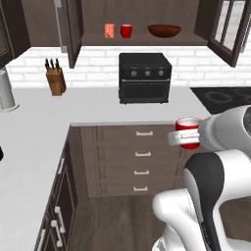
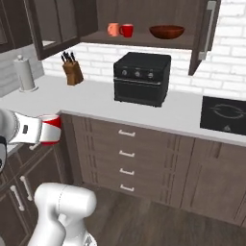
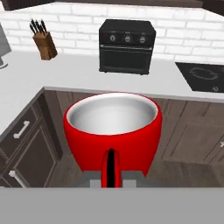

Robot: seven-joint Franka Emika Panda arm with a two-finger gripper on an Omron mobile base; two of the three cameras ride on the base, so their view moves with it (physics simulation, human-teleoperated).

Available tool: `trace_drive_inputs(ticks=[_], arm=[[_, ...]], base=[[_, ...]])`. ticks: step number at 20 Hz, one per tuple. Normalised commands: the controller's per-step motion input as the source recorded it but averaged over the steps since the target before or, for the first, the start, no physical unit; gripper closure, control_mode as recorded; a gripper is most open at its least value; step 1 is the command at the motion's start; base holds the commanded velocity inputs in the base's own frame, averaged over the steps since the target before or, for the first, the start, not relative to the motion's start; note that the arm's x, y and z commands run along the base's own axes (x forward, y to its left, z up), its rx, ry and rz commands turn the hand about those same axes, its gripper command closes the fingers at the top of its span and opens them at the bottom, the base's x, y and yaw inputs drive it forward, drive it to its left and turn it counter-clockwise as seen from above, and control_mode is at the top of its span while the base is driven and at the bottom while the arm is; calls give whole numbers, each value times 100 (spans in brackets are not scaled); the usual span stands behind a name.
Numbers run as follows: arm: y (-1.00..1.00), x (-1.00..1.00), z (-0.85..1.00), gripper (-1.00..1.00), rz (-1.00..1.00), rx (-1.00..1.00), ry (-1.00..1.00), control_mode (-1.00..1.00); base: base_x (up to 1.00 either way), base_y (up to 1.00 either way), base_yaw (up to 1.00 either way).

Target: Gather all objects into one cabinet and sort the glasses and bowls to opposite sides.

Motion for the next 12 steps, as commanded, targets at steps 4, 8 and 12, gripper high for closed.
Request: trace_drive_inputs(ticks=[4,8,12], arm=[[0,0,0,100,0,0,0,100],[0,0,0,100,0,0,0,100],[0,0,0,100,0,0,0,100]], base=[[91,-13,12],[100,-50,10],[100,-56,10]])
